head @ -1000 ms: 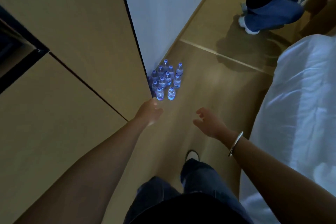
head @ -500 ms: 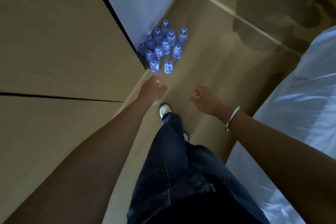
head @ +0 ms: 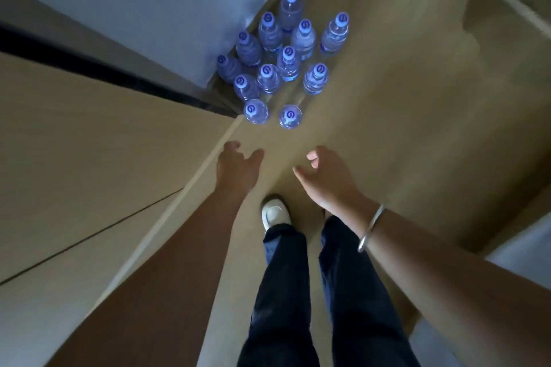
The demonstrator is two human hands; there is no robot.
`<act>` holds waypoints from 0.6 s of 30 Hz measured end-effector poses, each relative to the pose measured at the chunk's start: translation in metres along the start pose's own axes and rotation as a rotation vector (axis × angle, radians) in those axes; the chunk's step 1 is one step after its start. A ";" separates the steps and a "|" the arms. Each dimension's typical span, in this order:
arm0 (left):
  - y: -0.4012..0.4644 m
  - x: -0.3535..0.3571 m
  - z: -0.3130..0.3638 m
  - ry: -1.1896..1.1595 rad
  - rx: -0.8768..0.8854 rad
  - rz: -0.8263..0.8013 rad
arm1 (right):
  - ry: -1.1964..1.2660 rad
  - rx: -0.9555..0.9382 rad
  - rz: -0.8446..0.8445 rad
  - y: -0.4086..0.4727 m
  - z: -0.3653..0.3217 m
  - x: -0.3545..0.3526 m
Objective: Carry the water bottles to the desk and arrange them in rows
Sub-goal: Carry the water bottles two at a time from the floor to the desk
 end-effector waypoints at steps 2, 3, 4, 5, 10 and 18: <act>0.035 0.016 0.003 0.001 0.001 0.027 | 0.005 -0.006 0.024 0.042 0.005 0.003; 0.052 0.024 0.005 -0.007 -0.002 0.035 | 0.008 -0.013 0.036 0.062 0.007 0.004; 0.068 0.032 0.006 -0.024 -0.006 0.039 | 0.007 -0.023 0.049 0.081 0.010 0.006; 0.085 0.041 0.006 -0.039 -0.012 0.041 | -0.002 -0.031 0.061 0.099 0.013 0.008; 0.157 0.073 0.001 0.011 -0.045 0.139 | -0.077 -0.061 0.045 0.177 0.032 0.029; 0.225 0.090 0.009 0.008 -0.099 0.140 | -0.235 -0.099 0.076 0.244 0.028 0.055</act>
Point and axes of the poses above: each hand's wrist, its own y-axis towards the middle knuckle, its own x-axis out of the palm, z = x × y, the point moved 2 cm from there along y, towards the middle knuckle, and after that the axes turned 4 degrees about -z, right-handed, at the moved point
